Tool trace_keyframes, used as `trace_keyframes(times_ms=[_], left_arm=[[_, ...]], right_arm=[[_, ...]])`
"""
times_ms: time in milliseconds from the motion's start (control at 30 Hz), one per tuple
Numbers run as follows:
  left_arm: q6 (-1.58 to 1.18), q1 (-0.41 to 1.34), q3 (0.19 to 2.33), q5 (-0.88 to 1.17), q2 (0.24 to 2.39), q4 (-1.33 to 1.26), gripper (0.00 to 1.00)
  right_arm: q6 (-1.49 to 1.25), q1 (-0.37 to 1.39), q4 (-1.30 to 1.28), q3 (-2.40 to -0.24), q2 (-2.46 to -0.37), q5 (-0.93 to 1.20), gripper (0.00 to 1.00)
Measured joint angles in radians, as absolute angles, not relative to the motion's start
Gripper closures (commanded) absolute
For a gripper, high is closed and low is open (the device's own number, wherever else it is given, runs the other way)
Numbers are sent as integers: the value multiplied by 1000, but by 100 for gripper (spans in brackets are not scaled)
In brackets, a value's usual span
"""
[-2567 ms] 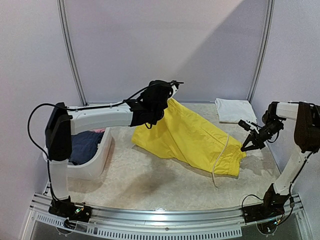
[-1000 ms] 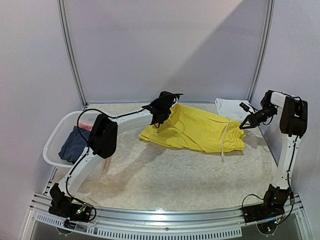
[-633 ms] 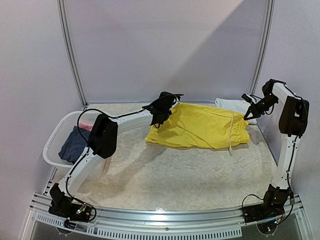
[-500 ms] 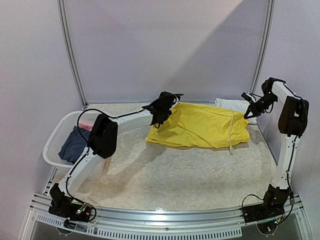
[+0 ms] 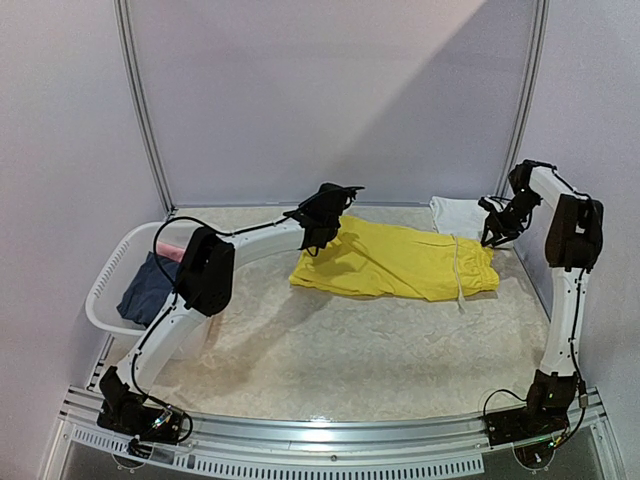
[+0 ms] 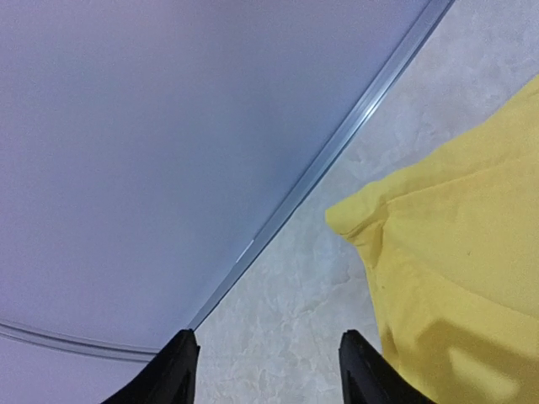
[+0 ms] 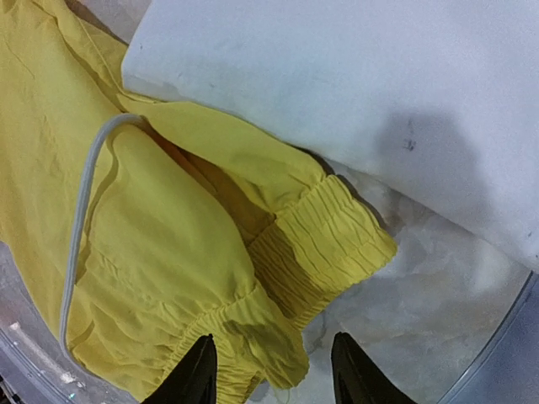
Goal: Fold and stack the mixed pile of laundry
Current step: Fold the flattened shorts at the center of the board, then smooth out the rectangle-folded shorts at the center of the board.
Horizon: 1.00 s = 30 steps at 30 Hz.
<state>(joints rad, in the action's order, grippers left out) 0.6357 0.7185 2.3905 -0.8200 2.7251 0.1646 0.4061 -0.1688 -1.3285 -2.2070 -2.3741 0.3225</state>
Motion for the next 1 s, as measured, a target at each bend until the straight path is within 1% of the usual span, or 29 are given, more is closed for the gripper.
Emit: trace_keyframes(times_ms=[100, 167, 333, 433, 567, 733, 900, 1000], left_arm=[[620, 720, 2313, -840, 2672, 177, 30], [599, 728, 2239, -855, 2604, 192, 26], [505, 752, 2143, -847, 2427, 276, 25], [368, 774, 2141, -770, 2329, 385, 31], [189, 790, 2092, -568, 2221, 482, 36], [34, 788, 1994, -348, 2202, 504, 48], [-96, 754, 1975, -175, 2292, 509, 48], [-163, 721, 1968, -104, 2347, 506, 48]], right_arm=[[384, -170, -1288, -2112, -2290, 322, 52], [378, -170, -1261, -2016, -2189, 327, 51], [426, -169, -1209, -1824, -1974, 366, 49], [485, -168, -1195, -1730, -1912, 382, 47], [572, -164, -1192, -1631, -1926, 400, 43], [640, -145, -1178, -1550, -1951, 398, 41], [660, -134, -1150, -1541, -1979, 394, 39], [659, -134, -1134, -1541, -2014, 385, 40]])
